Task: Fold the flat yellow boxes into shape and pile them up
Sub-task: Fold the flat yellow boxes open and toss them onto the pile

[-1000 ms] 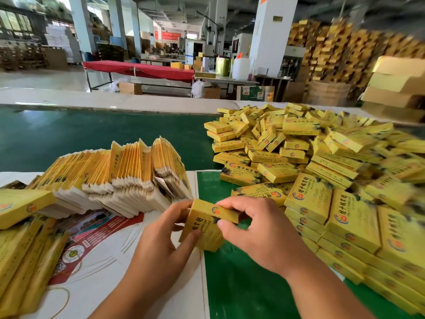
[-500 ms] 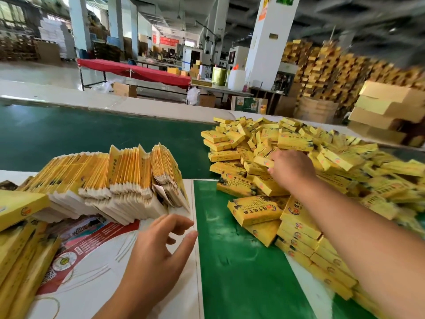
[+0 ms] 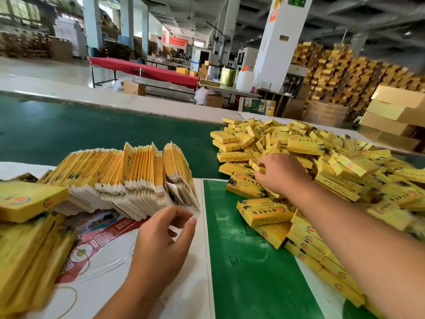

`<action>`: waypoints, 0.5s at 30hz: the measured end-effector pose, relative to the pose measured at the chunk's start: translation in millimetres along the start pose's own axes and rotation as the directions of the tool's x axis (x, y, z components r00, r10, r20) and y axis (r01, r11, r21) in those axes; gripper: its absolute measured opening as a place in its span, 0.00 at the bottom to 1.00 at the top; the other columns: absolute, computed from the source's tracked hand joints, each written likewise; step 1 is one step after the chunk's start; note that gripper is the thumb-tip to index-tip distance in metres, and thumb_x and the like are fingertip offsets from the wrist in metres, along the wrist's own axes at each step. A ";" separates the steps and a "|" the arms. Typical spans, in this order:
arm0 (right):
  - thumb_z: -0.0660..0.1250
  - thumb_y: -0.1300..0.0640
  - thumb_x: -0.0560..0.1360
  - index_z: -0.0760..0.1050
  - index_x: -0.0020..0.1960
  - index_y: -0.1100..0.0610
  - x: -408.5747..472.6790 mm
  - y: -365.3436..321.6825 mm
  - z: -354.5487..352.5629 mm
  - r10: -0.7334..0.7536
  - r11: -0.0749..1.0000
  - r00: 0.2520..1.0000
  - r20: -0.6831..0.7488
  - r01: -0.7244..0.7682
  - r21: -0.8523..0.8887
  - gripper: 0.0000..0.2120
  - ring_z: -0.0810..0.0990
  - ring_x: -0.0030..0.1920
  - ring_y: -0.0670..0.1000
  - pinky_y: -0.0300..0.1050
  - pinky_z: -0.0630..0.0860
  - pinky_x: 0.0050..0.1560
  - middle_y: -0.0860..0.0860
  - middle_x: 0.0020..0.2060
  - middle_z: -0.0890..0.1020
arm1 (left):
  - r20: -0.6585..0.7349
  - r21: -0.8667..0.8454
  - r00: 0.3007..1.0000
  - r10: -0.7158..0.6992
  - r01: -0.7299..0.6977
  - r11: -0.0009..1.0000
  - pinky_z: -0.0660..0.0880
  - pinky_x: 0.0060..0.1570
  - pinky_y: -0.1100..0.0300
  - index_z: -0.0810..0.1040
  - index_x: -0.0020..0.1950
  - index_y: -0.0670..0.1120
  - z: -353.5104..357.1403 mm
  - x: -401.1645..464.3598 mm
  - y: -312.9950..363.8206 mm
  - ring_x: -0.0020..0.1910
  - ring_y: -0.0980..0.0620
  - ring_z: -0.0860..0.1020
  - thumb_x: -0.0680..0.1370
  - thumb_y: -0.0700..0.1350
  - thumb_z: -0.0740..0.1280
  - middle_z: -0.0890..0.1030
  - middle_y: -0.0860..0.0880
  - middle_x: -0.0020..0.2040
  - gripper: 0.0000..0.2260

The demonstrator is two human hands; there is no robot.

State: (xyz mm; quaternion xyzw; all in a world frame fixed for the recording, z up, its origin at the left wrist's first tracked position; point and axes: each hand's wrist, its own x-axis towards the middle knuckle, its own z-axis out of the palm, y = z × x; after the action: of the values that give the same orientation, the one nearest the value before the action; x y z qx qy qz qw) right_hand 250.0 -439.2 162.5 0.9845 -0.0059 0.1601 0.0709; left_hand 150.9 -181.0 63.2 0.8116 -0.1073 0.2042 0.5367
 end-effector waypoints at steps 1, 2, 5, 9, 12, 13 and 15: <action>0.66 0.46 0.76 0.79 0.62 0.52 -1.9 -14.5 -3.6 -0.061 0.992 0.998 0.003 0.060 0.114 0.17 0.79 0.52 0.55 0.46 0.76 0.48 0.53 0.54 0.83 | -0.019 -0.017 1.000 -0.018 0.018 1.000 0.74 0.34 0.68 0.79 0.42 0.56 -0.5 1.3 -0.8 0.42 0.61 0.78 0.75 0.48 0.69 0.81 0.58 0.38 0.03; 0.68 0.44 0.74 0.77 0.64 0.51 -3.8 -29.7 -5.2 -0.126 0.967 0.992 0.028 0.117 0.227 0.21 0.79 0.56 0.55 0.47 0.76 0.52 0.52 0.58 0.82 | -0.037 -0.040 0.999 -0.035 0.034 0.999 0.74 0.33 0.68 0.79 0.42 0.55 -0.7 2.5 -1.4 0.40 0.60 0.78 0.75 0.49 0.68 0.81 0.58 0.37 0.03; 0.71 0.41 0.72 0.63 0.76 0.50 -7.1 -74.3 2.8 -0.276 0.887 0.942 0.189 0.174 0.428 0.37 0.71 0.70 0.54 0.48 0.70 0.66 0.52 0.72 0.72 | -0.073 -0.094 0.995 -0.068 0.061 0.994 0.72 0.32 0.70 0.79 0.40 0.54 -2.3 5.1 -2.5 0.37 0.58 0.77 0.76 0.49 0.68 0.80 0.58 0.35 0.05; 0.74 0.41 0.69 0.47 0.80 0.50 -9.4 -116.7 29.9 -0.314 0.857 0.892 0.325 0.119 0.501 0.51 0.65 0.75 0.56 0.46 0.66 0.69 0.53 0.77 0.64 | -0.085 -0.098 0.996 -0.030 0.021 0.995 0.70 0.32 0.72 0.79 0.40 0.55 -5.6 5.7 -2.3 0.36 0.58 0.77 0.76 0.51 0.67 0.79 0.58 0.36 0.05; 0.71 0.44 0.69 0.53 0.78 0.45 -19.2 -132.3 48.3 -0.313 0.815 0.904 0.292 0.098 0.571 0.43 0.74 0.67 0.57 0.46 0.72 0.62 0.53 0.68 0.75 | -0.096 -0.089 0.995 -0.007 -0.002 0.996 0.68 0.33 0.74 0.77 0.39 0.57 -8.3 5.7 -2.3 0.36 0.59 0.77 0.76 0.50 0.67 0.79 0.58 0.34 0.06; 0.70 0.47 0.70 0.56 0.76 0.43 -24.9 -134.3 52.6 -0.279 0.817 0.925 0.257 0.089 0.570 0.38 0.77 0.65 0.57 0.46 0.73 0.60 0.53 0.65 0.78 | -0.101 -0.089 0.995 -0.006 -0.003 0.996 0.68 0.33 0.74 0.77 0.38 0.57 -8.5 6.5 -3.2 0.36 0.60 0.77 0.76 0.49 0.67 0.78 0.58 0.34 0.07; 0.67 0.49 0.72 0.61 0.74 0.43 -37.1 -134.6 57.3 -0.207 0.844 0.961 0.185 0.080 0.530 0.32 0.79 0.60 0.56 0.46 0.75 0.55 0.53 0.61 0.81 | -0.108 -0.071 0.994 -0.002 -0.006 0.997 0.69 0.33 0.74 0.77 0.38 0.56 -8.1 7.8 -4.0 0.36 0.59 0.77 0.76 0.49 0.68 0.78 0.57 0.34 0.07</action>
State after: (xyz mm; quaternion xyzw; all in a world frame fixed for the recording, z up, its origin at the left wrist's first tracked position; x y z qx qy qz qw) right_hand 237.4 -314.5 78.5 0.9767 0.1030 0.0323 -0.1855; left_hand 157.7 -171.6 66.1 0.7797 -0.0862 0.2442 0.5701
